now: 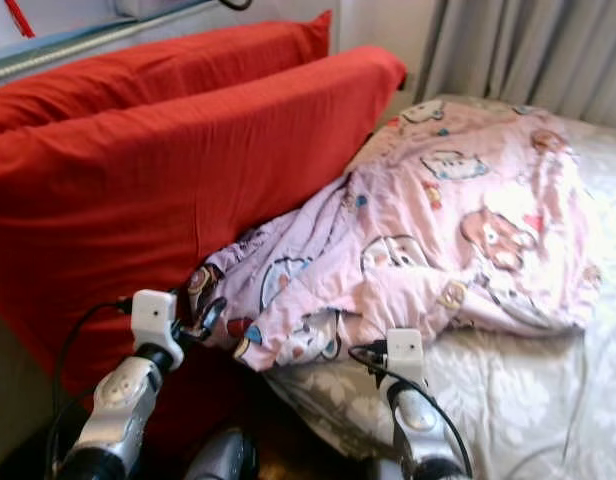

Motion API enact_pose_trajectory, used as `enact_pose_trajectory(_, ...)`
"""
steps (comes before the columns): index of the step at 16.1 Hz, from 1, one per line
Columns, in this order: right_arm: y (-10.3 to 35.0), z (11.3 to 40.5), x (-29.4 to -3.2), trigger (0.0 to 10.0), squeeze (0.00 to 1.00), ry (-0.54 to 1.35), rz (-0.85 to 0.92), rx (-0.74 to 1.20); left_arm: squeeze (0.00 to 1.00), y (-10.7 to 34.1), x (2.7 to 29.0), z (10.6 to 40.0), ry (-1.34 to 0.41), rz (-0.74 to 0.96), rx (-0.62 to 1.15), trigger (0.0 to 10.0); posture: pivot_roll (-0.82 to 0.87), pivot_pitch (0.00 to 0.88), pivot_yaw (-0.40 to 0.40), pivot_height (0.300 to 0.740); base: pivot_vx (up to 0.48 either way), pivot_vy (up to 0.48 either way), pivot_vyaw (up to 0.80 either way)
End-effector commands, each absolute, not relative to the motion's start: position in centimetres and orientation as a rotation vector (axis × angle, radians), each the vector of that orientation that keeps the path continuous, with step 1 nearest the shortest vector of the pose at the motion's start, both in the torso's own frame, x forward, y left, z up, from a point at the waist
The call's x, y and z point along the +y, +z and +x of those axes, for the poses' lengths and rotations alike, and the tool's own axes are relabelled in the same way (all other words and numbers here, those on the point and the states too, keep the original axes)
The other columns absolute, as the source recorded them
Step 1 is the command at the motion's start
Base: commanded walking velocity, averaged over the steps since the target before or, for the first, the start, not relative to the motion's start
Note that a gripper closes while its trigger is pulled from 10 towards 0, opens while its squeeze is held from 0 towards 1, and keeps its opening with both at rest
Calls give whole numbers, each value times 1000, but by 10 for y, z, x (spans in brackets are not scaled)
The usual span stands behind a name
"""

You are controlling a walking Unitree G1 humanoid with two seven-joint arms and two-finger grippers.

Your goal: Clean up the room

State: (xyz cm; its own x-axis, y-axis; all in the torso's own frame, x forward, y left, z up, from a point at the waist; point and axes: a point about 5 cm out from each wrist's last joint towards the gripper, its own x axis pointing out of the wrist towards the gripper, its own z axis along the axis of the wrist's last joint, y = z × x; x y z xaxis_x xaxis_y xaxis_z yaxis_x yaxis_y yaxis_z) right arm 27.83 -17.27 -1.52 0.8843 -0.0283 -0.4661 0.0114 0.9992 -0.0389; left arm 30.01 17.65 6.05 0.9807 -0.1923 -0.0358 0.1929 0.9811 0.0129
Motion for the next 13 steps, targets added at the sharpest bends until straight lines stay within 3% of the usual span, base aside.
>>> enact_pose_trajectory(1,-17,278,-175,10000,1000,-25,-55,518,0,63,177,299,-199,5,30,10000,99,78,33,629,0,0,0)
enact_pose_trajectory(5,-21,276,-178,10000,1000,-60,-100,565,0,73,192,290,-172,2,16,10000,133,69,60,629,0,0,0)
enact_pose_trajectory(6,-21,276,-178,10000,839,-61,-108,574,0,76,192,289,-173,4,15,10000,150,80,68,629,0,0,0)
enact_pose_trajectory(7,-21,276,-178,10000,0,-65,-123,574,0,80,194,287,-175,10,10,10000,154,126,75,629,0,0,0)
enact_pose_trajectory(13,-17,279,-189,10000,0,-90,-179,570,0,87,207,259,-146,36,40,10000,191,218,96,629,0,0,0)
